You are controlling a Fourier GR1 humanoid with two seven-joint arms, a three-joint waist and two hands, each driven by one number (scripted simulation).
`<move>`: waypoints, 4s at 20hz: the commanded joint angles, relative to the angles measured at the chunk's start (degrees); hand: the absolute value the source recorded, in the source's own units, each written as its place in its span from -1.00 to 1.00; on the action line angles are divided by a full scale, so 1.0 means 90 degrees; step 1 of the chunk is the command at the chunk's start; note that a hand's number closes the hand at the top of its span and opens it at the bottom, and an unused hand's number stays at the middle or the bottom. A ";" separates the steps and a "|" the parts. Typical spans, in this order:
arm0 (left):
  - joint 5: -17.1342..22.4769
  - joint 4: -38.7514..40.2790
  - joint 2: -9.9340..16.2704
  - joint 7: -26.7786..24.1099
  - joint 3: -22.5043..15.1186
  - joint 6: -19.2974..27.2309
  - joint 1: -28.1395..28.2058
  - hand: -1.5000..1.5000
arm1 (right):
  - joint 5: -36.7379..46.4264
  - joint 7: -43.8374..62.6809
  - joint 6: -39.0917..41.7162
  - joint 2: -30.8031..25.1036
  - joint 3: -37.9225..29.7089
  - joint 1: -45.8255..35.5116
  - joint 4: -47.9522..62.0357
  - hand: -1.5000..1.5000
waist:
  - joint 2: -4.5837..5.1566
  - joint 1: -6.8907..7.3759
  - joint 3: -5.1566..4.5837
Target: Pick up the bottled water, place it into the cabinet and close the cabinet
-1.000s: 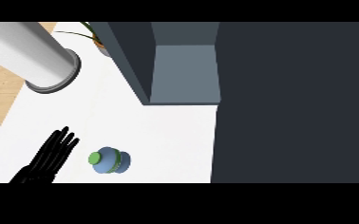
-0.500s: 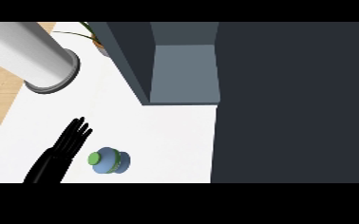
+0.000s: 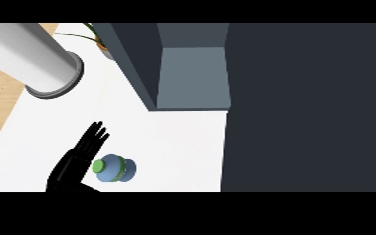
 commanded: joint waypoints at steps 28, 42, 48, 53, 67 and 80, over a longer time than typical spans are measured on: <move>0.0018 0.2695 -0.0434 -0.1029 -0.0270 -0.1041 -0.1236 -1.00 | 0.0050 -0.0014 -0.0186 0.0036 0.0214 -0.0284 0.0265 -1.00 | 0.0004 -0.0013 -0.0003; -0.0040 0.2437 -0.0854 -0.1115 -0.0715 -0.0956 -0.1338 1.00 | -0.0034 0.0271 -0.0226 -0.0051 0.0136 -0.0624 0.0379 -1.00 | 0.0014 -0.0004 -0.0004; 0.0455 0.2068 -0.0466 -0.1174 -0.0164 -0.0457 -0.1123 1.00 | 0.0266 -0.0074 -0.0310 0.0065 0.0389 -0.0425 0.0516 -1.00 | -0.0004 0.0033 0.0002; 0.0928 0.2801 -0.0313 -0.1533 0.0674 0.0392 -0.1741 1.00 | 0.0224 -0.0142 -0.0238 -0.0025 0.0356 -0.0345 0.0423 -1.00 | 0.0021 -0.0054 -0.0008; 0.2033 0.1764 -0.0106 -0.0304 0.0865 -0.0120 -0.1547 1.00 | 0.0067 -0.0144 -0.0301 -0.0114 0.0338 -0.0381 0.0465 -1.00 | -0.0018 0.0059 0.0008; 0.1920 -0.1311 -0.1144 0.0849 -0.0459 0.1497 -0.0633 1.00 | -0.0144 -0.0488 -0.0181 -0.0173 0.0252 -0.0562 0.0910 -1.00 | -0.0014 0.0052 0.0008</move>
